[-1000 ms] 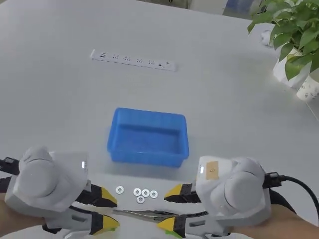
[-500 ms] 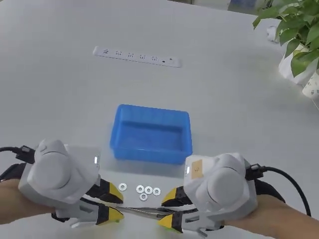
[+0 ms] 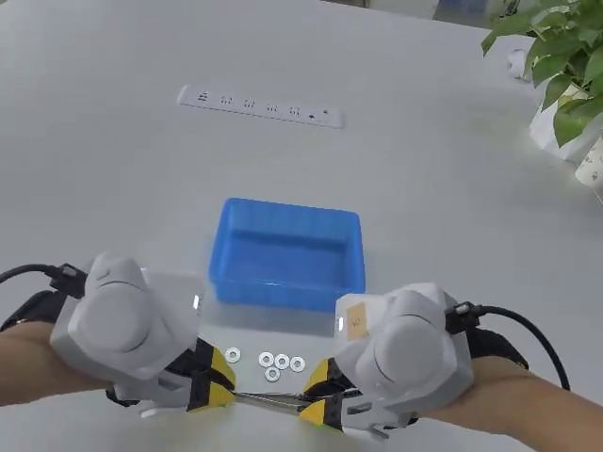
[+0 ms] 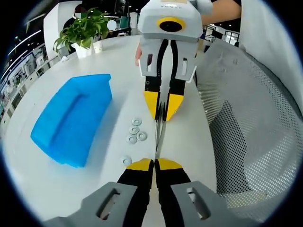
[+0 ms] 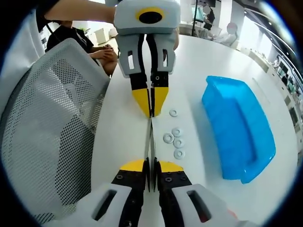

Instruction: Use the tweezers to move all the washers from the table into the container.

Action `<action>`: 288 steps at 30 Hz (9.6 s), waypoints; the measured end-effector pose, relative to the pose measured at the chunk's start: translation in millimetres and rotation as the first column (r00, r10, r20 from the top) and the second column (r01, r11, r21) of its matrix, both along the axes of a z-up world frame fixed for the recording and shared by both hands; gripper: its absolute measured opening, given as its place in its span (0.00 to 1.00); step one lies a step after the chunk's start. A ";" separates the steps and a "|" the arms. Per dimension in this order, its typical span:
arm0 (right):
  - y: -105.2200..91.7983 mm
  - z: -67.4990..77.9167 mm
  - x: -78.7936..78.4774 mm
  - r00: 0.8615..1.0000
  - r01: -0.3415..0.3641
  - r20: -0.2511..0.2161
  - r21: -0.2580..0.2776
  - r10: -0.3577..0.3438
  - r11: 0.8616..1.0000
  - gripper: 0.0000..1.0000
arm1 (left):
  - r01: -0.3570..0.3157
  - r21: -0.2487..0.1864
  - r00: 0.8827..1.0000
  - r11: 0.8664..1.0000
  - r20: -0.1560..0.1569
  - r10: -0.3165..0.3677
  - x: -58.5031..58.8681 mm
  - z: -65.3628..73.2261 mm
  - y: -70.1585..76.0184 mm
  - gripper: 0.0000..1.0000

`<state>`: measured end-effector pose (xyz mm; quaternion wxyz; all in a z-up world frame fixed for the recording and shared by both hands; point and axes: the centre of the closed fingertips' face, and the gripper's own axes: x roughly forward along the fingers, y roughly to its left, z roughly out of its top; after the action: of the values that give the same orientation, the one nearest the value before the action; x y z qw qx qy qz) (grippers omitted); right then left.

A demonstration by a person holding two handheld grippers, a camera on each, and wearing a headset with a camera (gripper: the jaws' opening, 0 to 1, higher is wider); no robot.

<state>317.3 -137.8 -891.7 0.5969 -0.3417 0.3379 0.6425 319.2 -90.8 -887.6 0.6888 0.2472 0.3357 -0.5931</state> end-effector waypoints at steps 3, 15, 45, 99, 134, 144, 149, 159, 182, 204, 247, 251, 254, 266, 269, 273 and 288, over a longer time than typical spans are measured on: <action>0.4 -0.3 0.0 1.000 -0.018 0.014 -0.015 0.018 1.000 0.09 | 0.034 0.031 0.999 0.999 0.006 -0.034 -0.5 -0.8 0.4 0.06; 4.7 3.5 -0.7 0.998 -0.008 0.063 0.030 0.006 1.000 0.07 | 0.025 0.031 0.998 0.999 -0.059 -0.023 -3.5 17.5 4.5 0.06; 16.2 31.9 -1.8 0.988 0.091 0.086 0.366 -0.131 0.926 0.06 | 0.055 -0.092 0.995 0.994 0.089 -0.047 -8.8 93.8 -19.8 0.06; 13.9 37.6 -1.2 0.989 0.039 0.115 0.416 -0.096 0.909 0.07 | 0.106 -0.239 0.986 0.965 0.151 -0.070 -5.9 98.4 -56.2 0.05; 29.9 52.4 4.3 0.986 0.076 0.104 0.431 -0.134 0.899 0.11 | -0.003 -0.391 0.985 0.921 0.160 0.071 -0.3 117.2 -46.1 0.05; 38.2 53.0 11.0 0.982 0.062 0.135 0.427 -0.132 0.902 0.14 | -0.004 -0.392 0.981 0.920 0.175 0.079 3.5 118.1 -39.6 0.05; 38.4 47.6 17.7 0.980 0.076 0.140 0.406 -0.144 0.911 0.15 | -0.021 -0.399 0.981 0.917 0.171 0.097 10.1 115.1 -37.7 0.05; 33.9 40.2 20.1 0.978 0.096 0.134 0.385 -0.158 0.918 0.15 | -0.058 -0.434 0.983 0.899 0.131 0.127 15.0 108.9 -39.8 0.05; 33.8 26.9 21.1 0.986 0.098 0.093 0.362 -0.140 0.927 0.15 | -0.069 -0.441 0.987 0.895 0.103 0.127 15.8 104.0 -40.7 0.05; 34.8 31.8 12.6 0.991 0.036 0.108 0.329 -0.075 0.944 0.10 | -0.057 -0.407 0.990 0.912 0.098 0.105 11.7 110.4 -36.7 0.05; 38.9 73.2 142.6 0.950 0.091 0.249 0.347 -0.185 0.933 0.10 | 0.094 -0.321 0.958 0.942 0.288 0.002 125.0 147.3 -30.3 0.05; 40.9 58.8 146.4 0.961 0.107 0.207 0.327 -0.181 0.939 0.10 | 0.082 -0.311 0.963 0.947 0.269 0.005 132.4 133.6 -29.0 0.05; 43.3 52.0 150.2 0.965 0.129 0.177 0.328 -0.195 0.936 0.10 | 0.075 -0.305 0.966 0.949 0.257 0.007 136.4 126.9 -28.1 0.05; 45.7 40.2 148.7 0.967 0.153 0.146 0.314 -0.207 0.937 0.10 | 0.060 -0.303 0.975 0.951 0.222 0.009 137.5 115.8 -26.5 0.05; 45.5 36.9 146.7 0.968 0.152 0.145 0.307 -0.204 0.940 0.10 | 0.061 -0.300 0.976 0.952 0.218 0.006 135.9 113.3 -27.7 0.05; 44.4 33.8 146.5 0.969 0.158 0.138 0.302 -0.207 0.940 0.10 | 0.055 -0.299 0.977 0.953 0.212 0.010 135.4 110.2 -27.6 0.05; 40.5 31.6 146.1 0.966 0.189 0.114 0.299 -0.232 0.935 0.11 | 0.050 -0.292 0.978 0.955 0.207 0.012 133.6 107.6 -29.0 0.05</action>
<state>463.4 -97.4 -860.1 0.7287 -0.2603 0.2314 0.5896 452.8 -119.8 -780.1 0.7433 0.2050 0.1675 -0.6143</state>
